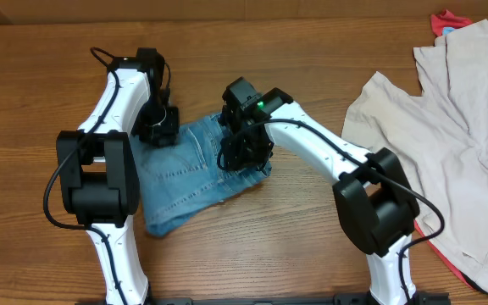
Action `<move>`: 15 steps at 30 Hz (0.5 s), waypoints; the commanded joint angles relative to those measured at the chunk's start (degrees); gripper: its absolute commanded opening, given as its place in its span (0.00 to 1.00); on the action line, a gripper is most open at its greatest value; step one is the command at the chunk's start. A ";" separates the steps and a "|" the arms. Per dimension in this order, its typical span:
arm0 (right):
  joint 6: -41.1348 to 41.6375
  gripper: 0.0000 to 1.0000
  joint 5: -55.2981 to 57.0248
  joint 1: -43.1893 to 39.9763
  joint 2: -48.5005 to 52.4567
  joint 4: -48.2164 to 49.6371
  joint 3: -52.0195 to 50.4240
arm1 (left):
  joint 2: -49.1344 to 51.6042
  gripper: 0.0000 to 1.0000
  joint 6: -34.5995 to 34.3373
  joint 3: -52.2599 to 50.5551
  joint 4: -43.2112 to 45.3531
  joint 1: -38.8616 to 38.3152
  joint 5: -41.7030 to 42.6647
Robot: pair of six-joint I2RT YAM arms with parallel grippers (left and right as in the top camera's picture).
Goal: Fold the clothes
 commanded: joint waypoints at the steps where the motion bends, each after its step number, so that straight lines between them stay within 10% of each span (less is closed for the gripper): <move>1: 0.17 0.33 5.53 -0.59 1.73 -0.87 -0.98 | 1.36 0.31 0.57 -0.17 -3.63 -0.13 0.00; 15: -5.49 0.34 16.63 -7.50 1.95 5.99 -1.44 | 1.25 0.27 0.28 -0.20 -18.08 -1.68 9.44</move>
